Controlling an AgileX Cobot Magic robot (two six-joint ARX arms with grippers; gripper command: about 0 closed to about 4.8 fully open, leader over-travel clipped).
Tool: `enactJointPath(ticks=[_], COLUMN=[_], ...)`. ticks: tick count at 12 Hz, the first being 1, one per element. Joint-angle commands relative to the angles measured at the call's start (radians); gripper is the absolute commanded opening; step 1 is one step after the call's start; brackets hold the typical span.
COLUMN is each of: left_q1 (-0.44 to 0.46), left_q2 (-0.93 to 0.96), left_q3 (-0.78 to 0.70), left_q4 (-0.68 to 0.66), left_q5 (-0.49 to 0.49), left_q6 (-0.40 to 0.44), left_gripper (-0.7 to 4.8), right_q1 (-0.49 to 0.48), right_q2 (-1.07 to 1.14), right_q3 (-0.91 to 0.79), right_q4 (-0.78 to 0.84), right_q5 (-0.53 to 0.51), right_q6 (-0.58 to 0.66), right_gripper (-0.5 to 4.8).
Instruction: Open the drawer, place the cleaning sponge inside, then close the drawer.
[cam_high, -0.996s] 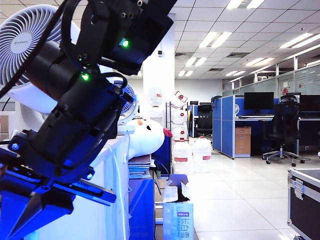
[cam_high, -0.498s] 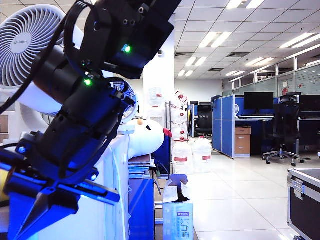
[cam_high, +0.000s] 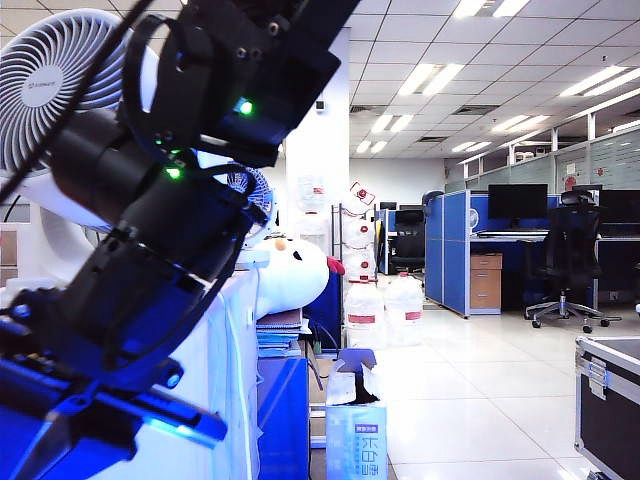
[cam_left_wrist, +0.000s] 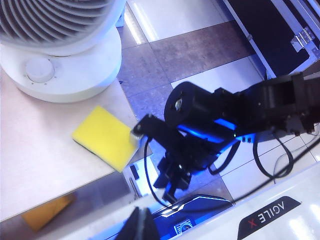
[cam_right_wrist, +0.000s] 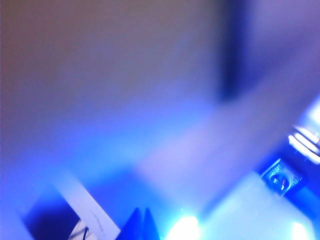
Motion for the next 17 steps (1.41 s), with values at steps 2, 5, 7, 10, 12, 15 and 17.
enactJointPath(ticks=[2, 5, 7, 10, 12, 15, 17], left_q1=[0.0, 0.0, 0.0, 0.0, 0.0, 0.0, 0.0], left_q2=[0.0, 0.0, 0.0, 0.0, 0.0, 0.0, 0.0], left_q3=[0.002, 0.002, 0.002, 0.002, 0.002, 0.002, 0.002], left_q4=[-0.002, -0.002, -0.002, -0.002, -0.002, -0.002, -0.002], left_q5=[0.001, 0.0, 0.0, 0.0, 0.001, 0.0, 0.0], left_q6=[0.001, 0.001, 0.001, 0.001, 0.001, 0.001, 0.002], left_gripper=[-0.05, -0.05, -0.05, -0.05, -0.05, -0.05, -0.05], right_q1=[0.013, 0.005, -0.015, -0.067, -0.096, -0.103, -0.105], right_q2=[-0.002, -0.053, -0.123, -0.233, -0.229, -0.142, -0.085], right_q3=[0.003, 0.003, 0.003, 0.006, 0.043, 0.169, 0.224], right_q4=[-0.023, -0.026, -0.04, 0.056, 0.066, 0.033, -0.011], right_q5=[-0.08, -0.02, 0.041, 0.06, 0.02, 0.029, 0.109], right_q6=[-0.003, -0.05, -0.057, -0.123, -0.122, -0.121, -0.12], right_gripper=[-0.05, -0.05, -0.05, 3.5, 3.77, 3.78, 4.15])
